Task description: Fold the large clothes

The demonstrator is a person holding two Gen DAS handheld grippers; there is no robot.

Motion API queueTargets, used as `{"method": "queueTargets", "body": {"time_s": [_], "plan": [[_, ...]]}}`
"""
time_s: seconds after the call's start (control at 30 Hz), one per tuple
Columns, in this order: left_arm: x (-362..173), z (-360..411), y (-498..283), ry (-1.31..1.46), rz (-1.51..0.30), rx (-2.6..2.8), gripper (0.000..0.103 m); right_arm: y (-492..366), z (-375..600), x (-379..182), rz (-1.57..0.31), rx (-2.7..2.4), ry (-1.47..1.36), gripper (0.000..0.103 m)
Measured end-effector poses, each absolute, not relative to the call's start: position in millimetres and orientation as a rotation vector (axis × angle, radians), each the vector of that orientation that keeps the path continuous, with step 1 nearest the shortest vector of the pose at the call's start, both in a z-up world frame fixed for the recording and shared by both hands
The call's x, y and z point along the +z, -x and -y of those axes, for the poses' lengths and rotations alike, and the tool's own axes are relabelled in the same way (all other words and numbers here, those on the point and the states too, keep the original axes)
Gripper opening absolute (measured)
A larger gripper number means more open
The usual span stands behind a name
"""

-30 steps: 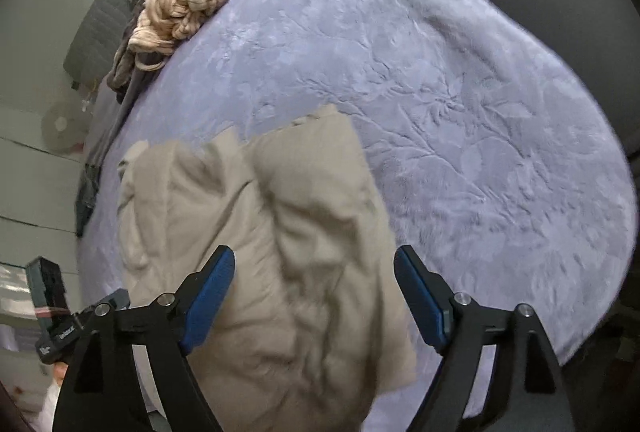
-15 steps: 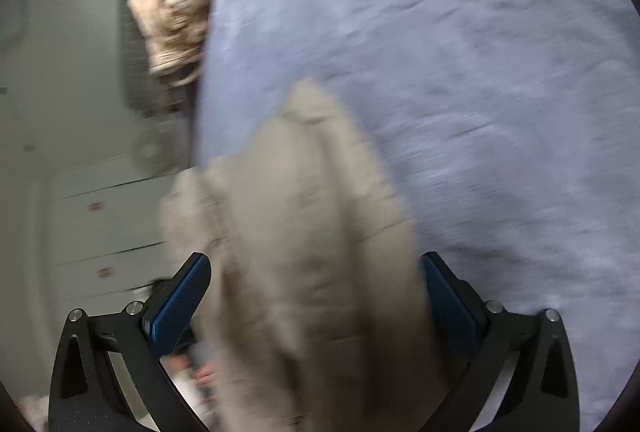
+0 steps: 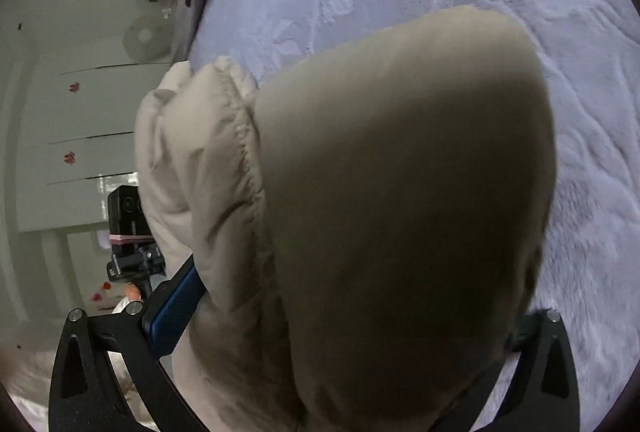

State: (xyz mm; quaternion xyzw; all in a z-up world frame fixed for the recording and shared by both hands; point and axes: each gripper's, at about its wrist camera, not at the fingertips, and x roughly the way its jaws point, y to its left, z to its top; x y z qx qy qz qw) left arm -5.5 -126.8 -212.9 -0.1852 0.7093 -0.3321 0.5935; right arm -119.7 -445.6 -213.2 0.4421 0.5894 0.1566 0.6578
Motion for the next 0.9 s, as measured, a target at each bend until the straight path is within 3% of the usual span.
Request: {"method": "queueTargets", "body": {"time_s": [0.17,0.23,0.3,0.4,0.67,0.9], "plan": [[-196.0,134.5,15.3,0.358,-1.58,-0.755,0.097,121.4,444.3,-211.2,-1.364,0.306,-1.014,0.102],[-187.3,133.9,15.7,0.348,-1.554,-0.759,0.087,121.3,442.1,-207.4,-1.375,0.27,-1.021,0.091],[-181.6,132.6,10.6,0.353,-1.537,-0.774,0.081,119.4,440.7,-197.2,-1.348,0.258,-1.022,0.066],[-170.8,129.0,7.3,0.351,-1.512,-0.819,0.076,118.8,432.5,-175.8,-1.313,0.264,-0.99,0.048],[-135.5,85.2,-38.4,0.352,-1.429,-0.906,0.076,93.3,388.3,-122.4,-1.192,0.251,-0.953,0.042],[-120.1,10.2,-122.5,0.364,-1.331,-0.819,0.076,2.6,323.6,-111.5,-1.153,0.364,-0.933,0.042]]}}
